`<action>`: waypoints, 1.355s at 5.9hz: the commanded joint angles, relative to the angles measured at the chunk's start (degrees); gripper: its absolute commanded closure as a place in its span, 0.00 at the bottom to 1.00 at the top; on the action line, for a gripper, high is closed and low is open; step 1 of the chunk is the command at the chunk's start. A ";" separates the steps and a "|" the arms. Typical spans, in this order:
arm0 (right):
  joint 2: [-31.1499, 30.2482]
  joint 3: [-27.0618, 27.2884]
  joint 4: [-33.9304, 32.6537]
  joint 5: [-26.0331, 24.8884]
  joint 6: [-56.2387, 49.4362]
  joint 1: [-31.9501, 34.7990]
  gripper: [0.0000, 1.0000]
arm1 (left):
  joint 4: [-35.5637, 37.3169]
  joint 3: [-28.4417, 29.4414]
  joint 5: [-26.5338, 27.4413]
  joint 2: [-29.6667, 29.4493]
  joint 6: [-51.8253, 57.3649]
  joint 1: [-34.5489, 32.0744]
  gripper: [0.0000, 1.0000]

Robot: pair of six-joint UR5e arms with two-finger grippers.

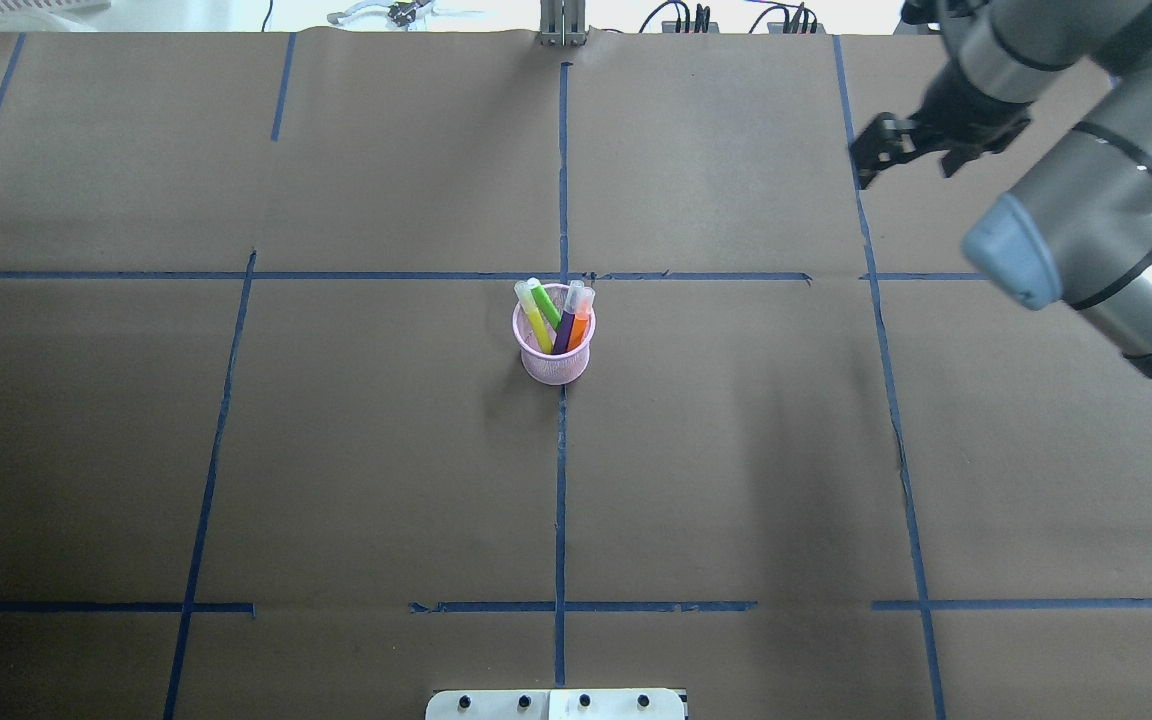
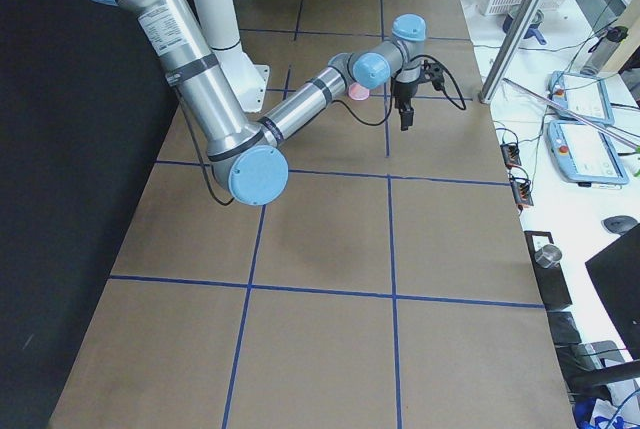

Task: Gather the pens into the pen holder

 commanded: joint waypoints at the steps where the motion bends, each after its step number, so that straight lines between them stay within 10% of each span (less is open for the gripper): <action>1: -7.11 -5.50 -1.16 0.82 -21.80 8.19 0.00 | 3.55 -0.50 0.03 0.19 -2.64 -0.66 0.00; 8: -27.35 -5.90 0.77 9.61 -47.47 31.06 0.00 | 3.58 -1.20 0.20 0.11 -4.16 -1.98 0.00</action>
